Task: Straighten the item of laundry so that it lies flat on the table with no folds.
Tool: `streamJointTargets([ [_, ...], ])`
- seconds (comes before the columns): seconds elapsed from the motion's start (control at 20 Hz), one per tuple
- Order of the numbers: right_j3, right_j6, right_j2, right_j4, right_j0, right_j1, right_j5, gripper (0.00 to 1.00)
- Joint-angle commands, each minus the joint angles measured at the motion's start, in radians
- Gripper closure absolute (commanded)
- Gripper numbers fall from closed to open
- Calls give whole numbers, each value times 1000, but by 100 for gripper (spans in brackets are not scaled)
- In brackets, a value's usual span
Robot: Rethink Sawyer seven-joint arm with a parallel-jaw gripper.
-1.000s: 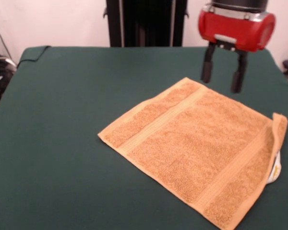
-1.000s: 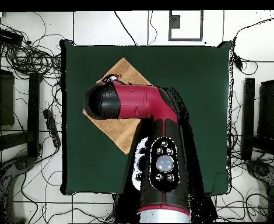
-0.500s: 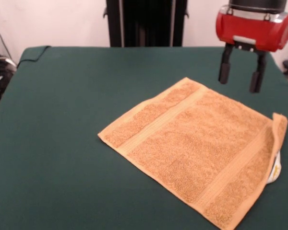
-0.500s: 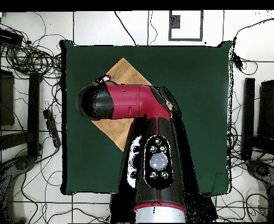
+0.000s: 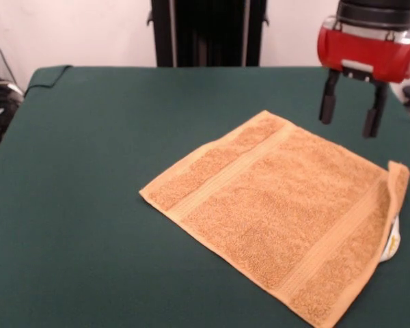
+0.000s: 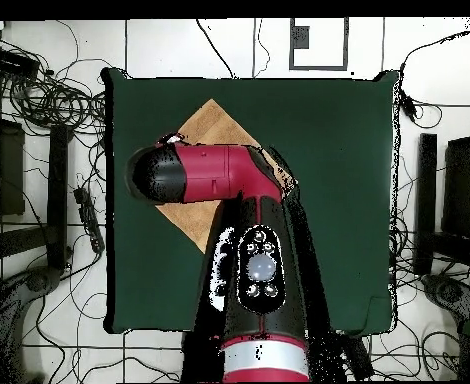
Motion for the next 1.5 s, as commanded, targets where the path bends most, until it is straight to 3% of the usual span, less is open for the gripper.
streamJointTargets([
  [0.05, -8, 26, 15, -32, 60, 151, 197, 0],
  [0.75, 2, 6, 68, -7, 27, 176, 217, 0],
  [1.5, -96, 117, 58, 16, 95, 295, 98, 0],
])
